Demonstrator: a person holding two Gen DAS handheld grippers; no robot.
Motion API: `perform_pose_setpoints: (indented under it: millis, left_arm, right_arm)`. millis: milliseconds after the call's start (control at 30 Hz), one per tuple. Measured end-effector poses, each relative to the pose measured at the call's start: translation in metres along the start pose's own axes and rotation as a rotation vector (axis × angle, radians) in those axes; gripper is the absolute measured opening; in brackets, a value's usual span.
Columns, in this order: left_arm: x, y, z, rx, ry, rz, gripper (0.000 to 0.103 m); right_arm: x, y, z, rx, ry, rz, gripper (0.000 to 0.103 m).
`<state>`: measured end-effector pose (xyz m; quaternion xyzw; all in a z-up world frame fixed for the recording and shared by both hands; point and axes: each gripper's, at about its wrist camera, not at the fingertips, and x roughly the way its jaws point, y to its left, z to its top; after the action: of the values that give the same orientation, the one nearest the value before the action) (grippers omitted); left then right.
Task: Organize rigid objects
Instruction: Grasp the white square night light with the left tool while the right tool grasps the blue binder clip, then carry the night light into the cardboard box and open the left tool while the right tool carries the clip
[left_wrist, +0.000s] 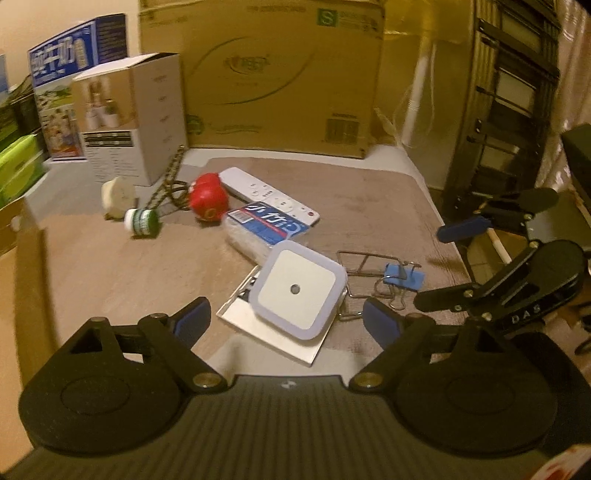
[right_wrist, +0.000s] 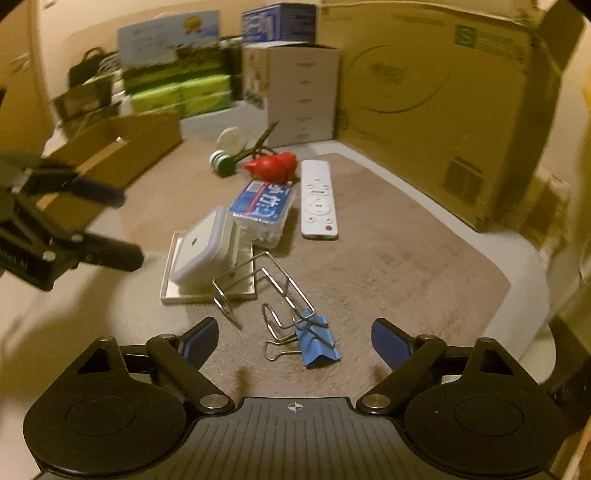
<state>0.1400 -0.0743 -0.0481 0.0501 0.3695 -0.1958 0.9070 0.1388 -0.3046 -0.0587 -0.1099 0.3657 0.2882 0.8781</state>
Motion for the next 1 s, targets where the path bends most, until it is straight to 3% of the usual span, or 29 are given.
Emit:
perform_pose_setpoints:
  millis: [400,667,833,1000]
  left_arm:
    - [0.029,0.001,0.002,0.055,0.026,-0.021,0.077]
    - [0.040,-0.001,0.006,0.093,0.022,-0.038,0.075]
    - [0.048,-0.006,0.010,0.149,0.020,-0.059,0.074]
    - [0.057,-0.005,0.014,0.183,0.034,-0.085,0.073]
  right_arm:
    - [0.031,-0.029,-0.007,-0.019,0.087,0.053,0.053]
    - [0.035,-0.035,-0.007,-0.003,0.071,0.098,0.042]
    - [0.034,-0.034,-0.006,0.009,0.077,0.085,0.027]
    - [0.030,-0.033,-0.006,0.020,0.083,0.072,0.026]
